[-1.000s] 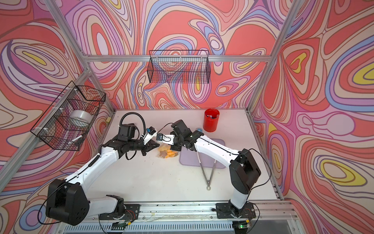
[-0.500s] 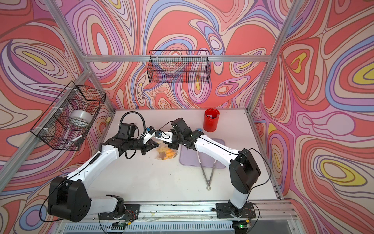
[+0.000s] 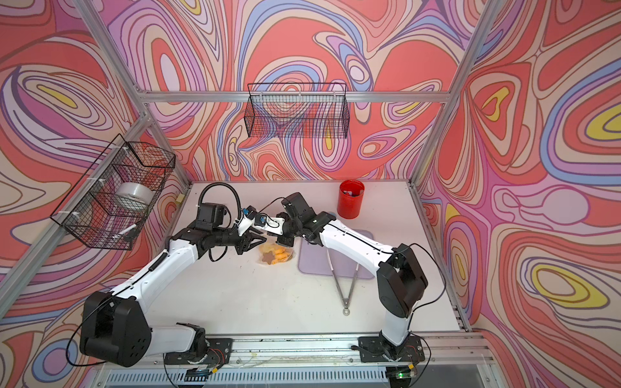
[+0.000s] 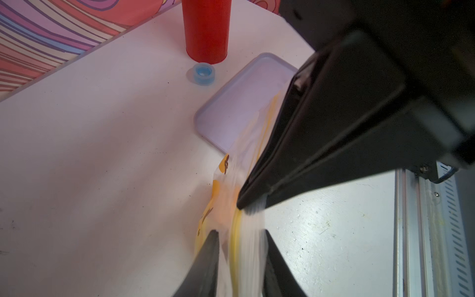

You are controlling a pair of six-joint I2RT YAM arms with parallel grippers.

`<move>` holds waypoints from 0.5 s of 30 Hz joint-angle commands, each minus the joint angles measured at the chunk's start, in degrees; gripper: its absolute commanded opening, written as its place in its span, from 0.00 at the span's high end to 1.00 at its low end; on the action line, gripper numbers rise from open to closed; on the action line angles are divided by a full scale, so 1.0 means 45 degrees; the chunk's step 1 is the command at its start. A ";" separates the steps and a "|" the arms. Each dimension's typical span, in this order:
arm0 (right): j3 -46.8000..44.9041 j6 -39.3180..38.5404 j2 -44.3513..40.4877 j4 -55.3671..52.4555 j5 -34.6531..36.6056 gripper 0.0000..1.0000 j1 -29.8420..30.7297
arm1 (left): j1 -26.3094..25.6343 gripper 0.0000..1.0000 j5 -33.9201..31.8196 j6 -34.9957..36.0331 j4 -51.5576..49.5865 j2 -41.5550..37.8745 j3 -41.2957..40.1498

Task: Put the cookies into a resealable bag to prevent moisture
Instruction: Close the ziploc bag at the center of the board.

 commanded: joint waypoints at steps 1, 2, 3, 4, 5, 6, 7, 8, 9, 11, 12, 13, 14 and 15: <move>0.0200 0.0099 0.0292 -0.0499 -0.0150 1.00 -0.0006 | -0.0004 1.00 0.0673 -0.0303 0.0920 0.0049 -0.0001; 0.0179 0.0093 0.0267 -0.0551 -0.0128 1.00 -0.0017 | -0.0007 1.00 0.0745 -0.0282 0.0899 0.0097 0.0014; 0.0161 0.0077 0.0252 -0.0596 -0.0116 1.00 -0.0004 | -0.0008 1.00 0.0856 -0.0198 0.0803 0.0108 0.0019; 0.0147 0.0056 0.0254 -0.0602 -0.0061 1.00 -0.0006 | 0.0000 1.00 0.0959 -0.0105 0.0687 0.0108 0.0009; 0.0110 0.0082 0.0240 -0.0578 0.0084 1.00 -0.0013 | 0.0007 1.00 0.1052 -0.0053 0.0546 0.0108 0.0009; 0.0036 0.0110 0.0215 -0.0465 0.0291 1.00 -0.0025 | -0.0005 1.00 0.1055 0.0033 0.0348 0.0108 0.0043; -0.0014 0.0131 0.0182 -0.0408 0.0394 1.00 -0.0050 | -0.0007 1.00 0.1004 0.0130 0.0142 0.0099 0.0094; -0.0042 0.0117 0.0138 -0.0397 0.0466 1.00 -0.0079 | 0.0003 1.00 0.0937 0.0303 -0.0122 0.0059 0.0149; -0.0096 0.0097 0.0104 -0.0351 0.0579 0.95 -0.0076 | -0.0002 1.00 0.0821 0.0404 -0.0330 0.0037 0.0199; -0.0069 -0.0044 0.0166 -0.0430 0.0773 0.84 -0.0088 | -0.0005 1.00 0.0672 0.0587 -0.0540 -0.0065 0.0243; 0.0019 -0.0115 0.0270 -0.0554 0.0847 0.80 -0.0060 | -0.0004 1.00 0.0628 0.0580 -0.0517 -0.0120 0.0225; 0.0127 -0.0170 0.0403 -0.0749 0.0897 0.80 -0.0069 | -0.0006 1.00 0.0624 0.0592 -0.0507 -0.0143 0.0224; 0.0284 -0.0262 0.0571 -0.0995 0.0977 0.80 -0.0059 | -0.0001 1.00 0.0607 0.0565 -0.0471 -0.0164 0.0244; 0.0427 -0.0342 0.0728 -0.1203 0.1024 0.88 -0.0059 | 0.0005 1.00 0.0554 0.0519 -0.0432 -0.0183 0.0246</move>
